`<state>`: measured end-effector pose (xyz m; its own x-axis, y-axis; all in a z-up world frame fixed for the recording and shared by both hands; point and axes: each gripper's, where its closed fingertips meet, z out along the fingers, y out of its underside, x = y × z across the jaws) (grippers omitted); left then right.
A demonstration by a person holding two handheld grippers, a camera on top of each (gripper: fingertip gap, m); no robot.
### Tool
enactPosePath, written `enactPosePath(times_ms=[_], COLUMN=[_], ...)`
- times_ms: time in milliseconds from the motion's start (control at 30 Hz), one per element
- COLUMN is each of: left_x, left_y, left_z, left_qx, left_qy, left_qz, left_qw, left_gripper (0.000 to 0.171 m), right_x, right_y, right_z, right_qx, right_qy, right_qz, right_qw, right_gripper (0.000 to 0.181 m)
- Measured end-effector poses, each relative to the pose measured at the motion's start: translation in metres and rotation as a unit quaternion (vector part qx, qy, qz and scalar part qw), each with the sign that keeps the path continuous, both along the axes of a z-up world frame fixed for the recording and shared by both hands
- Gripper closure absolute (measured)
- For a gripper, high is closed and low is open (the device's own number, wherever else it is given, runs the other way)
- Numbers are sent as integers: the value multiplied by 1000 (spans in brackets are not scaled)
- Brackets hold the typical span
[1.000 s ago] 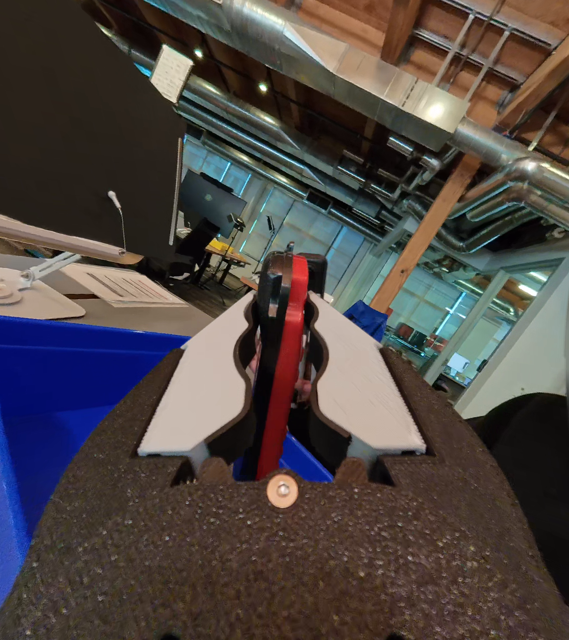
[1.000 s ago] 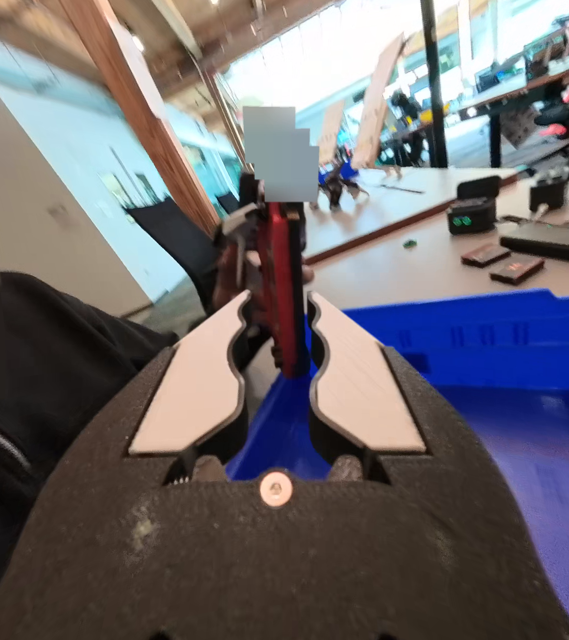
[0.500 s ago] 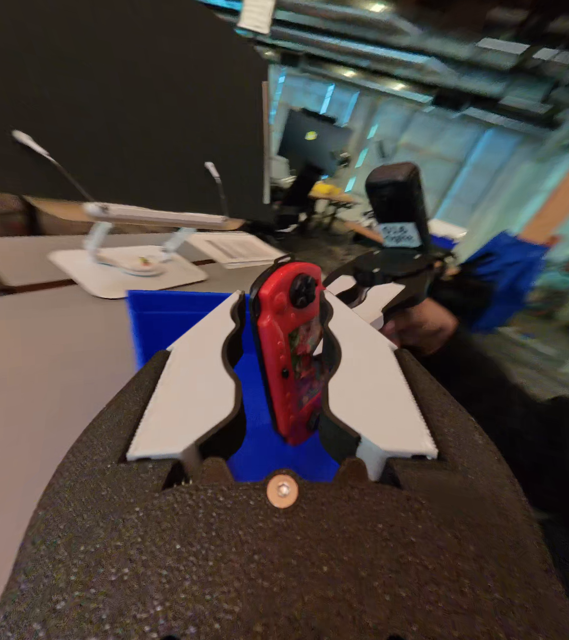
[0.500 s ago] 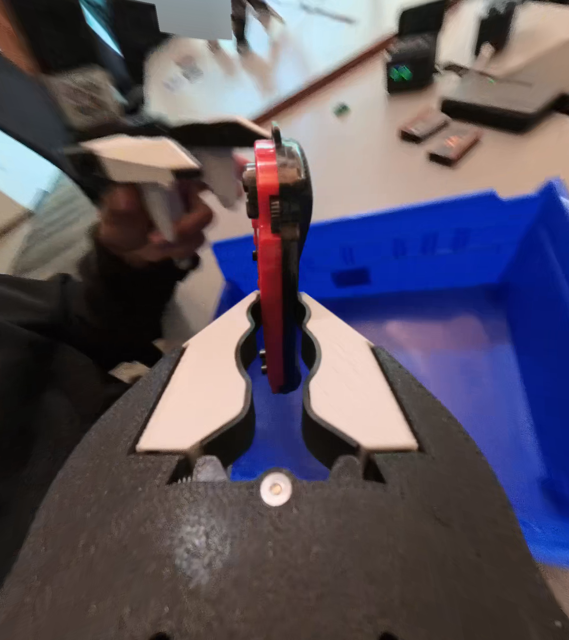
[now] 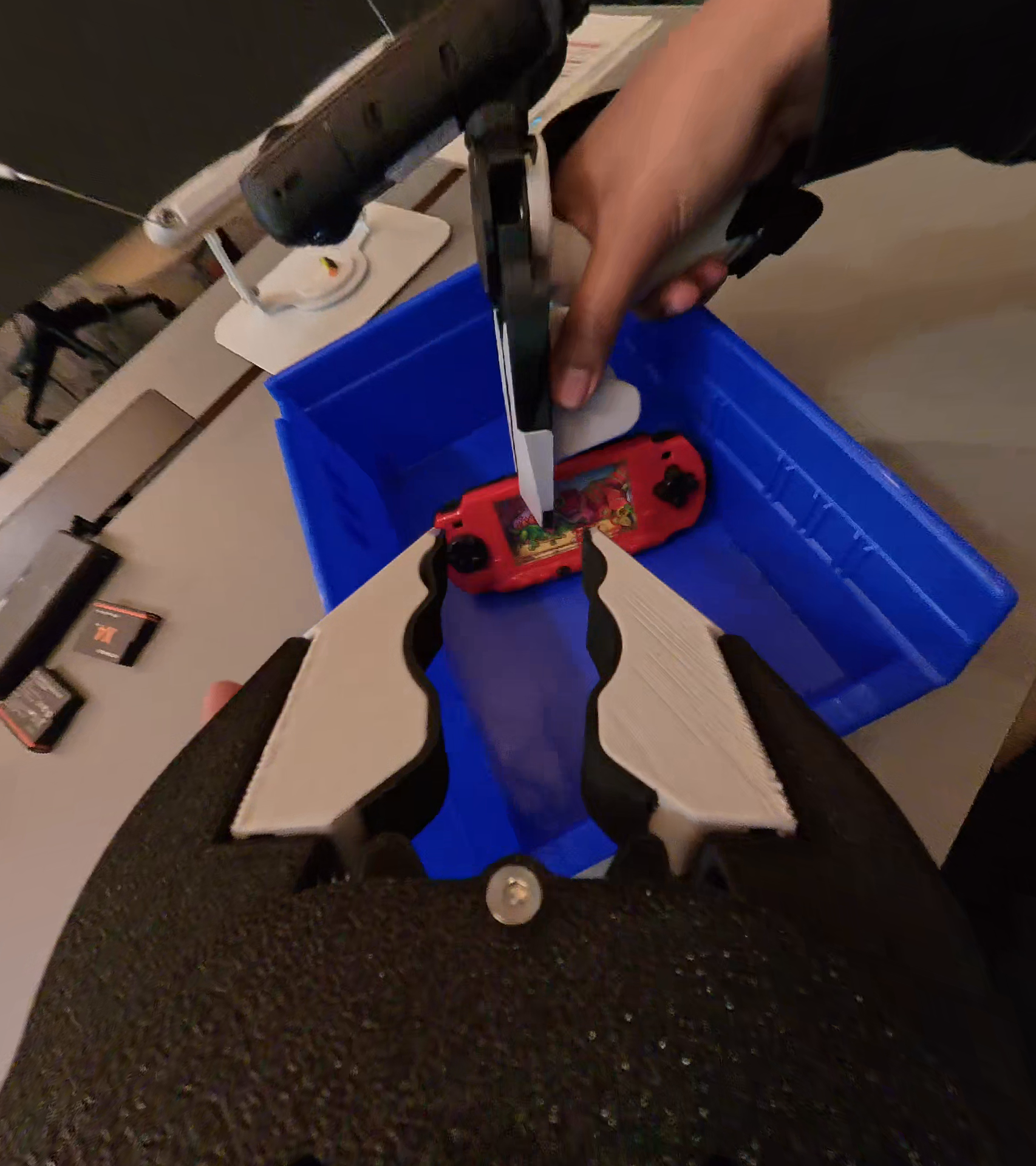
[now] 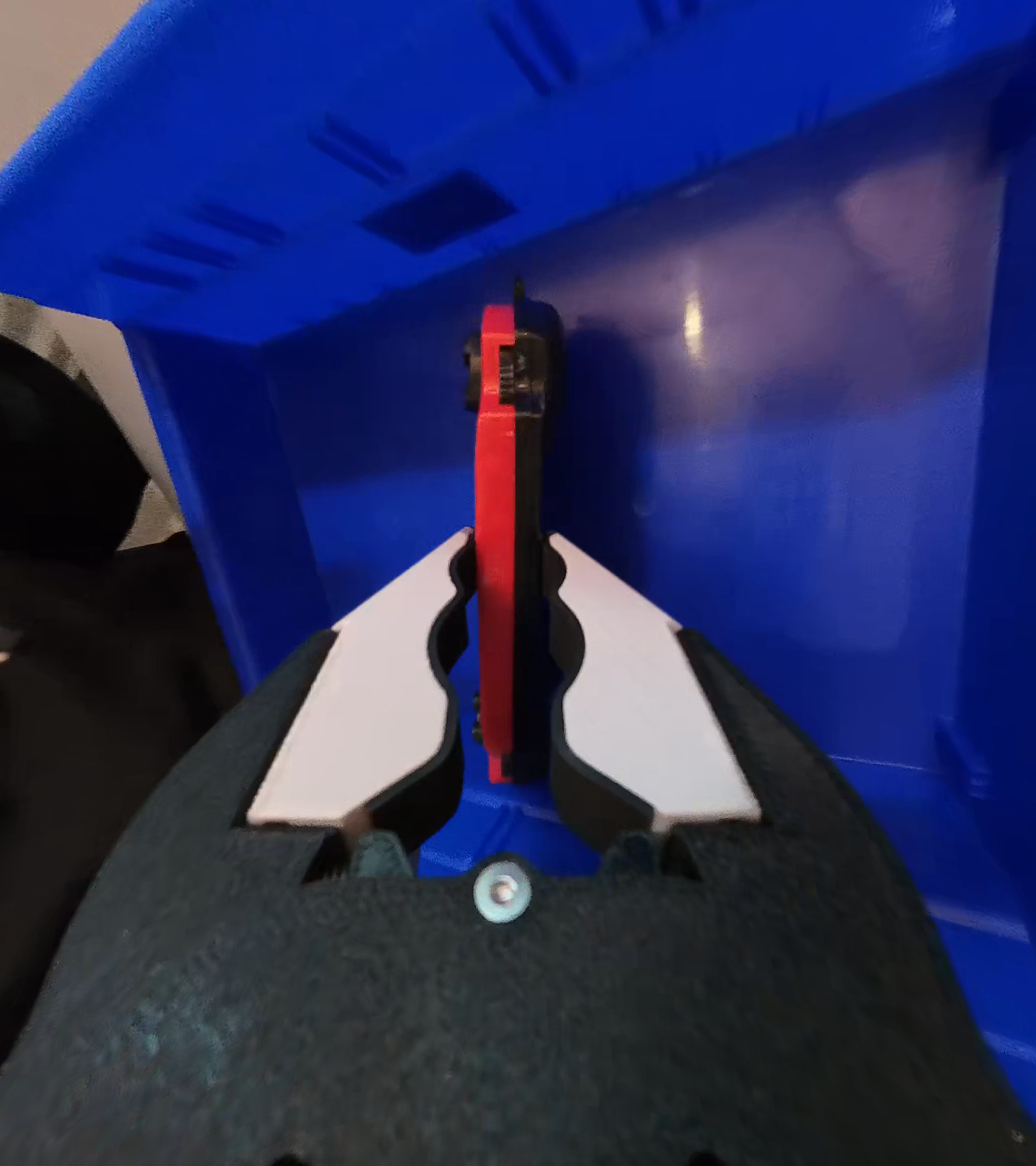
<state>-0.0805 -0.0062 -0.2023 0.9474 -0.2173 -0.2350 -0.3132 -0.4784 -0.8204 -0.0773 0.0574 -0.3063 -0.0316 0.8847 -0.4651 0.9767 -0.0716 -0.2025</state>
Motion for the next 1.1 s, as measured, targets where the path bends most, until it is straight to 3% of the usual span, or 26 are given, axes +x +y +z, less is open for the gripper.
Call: enactPosePath(times_ms=[200, 333, 500, 633, 900, 1100], left_x=[-6, -24, -35, -30, -18, -8], left_y=[-8, -10, -6, 1, 5, 16], left_z=[7, 13, 16, 14, -4, -14], left_qx=[9, 23, 37, 38, 3, -5], left_qy=[-4, -39, -81, -75, -50, -36], left_qz=[-1, 12, 16, 16, 2, -8], left_qw=[1000, 999, 996, 996, 999, 999], left_gripper=[129, 129, 129, 129, 129, 129], right_x=[-7, -12, -8, -9, 9, 17], right_y=[23, 30, 14, 6, -49, -36], right_z=[14, 55, 94, 113, 135, 118], right_qx=[176, 313, 369, 452, 502, 482], right_qy=[58, 159, 238, 292, 376, 363], right_qz=[1, 15, 20, 15, 8, -7], right_qw=[983, 936, 898, 843, 779, 797], right_gripper=[151, 124, 120, 120, 121, 121])
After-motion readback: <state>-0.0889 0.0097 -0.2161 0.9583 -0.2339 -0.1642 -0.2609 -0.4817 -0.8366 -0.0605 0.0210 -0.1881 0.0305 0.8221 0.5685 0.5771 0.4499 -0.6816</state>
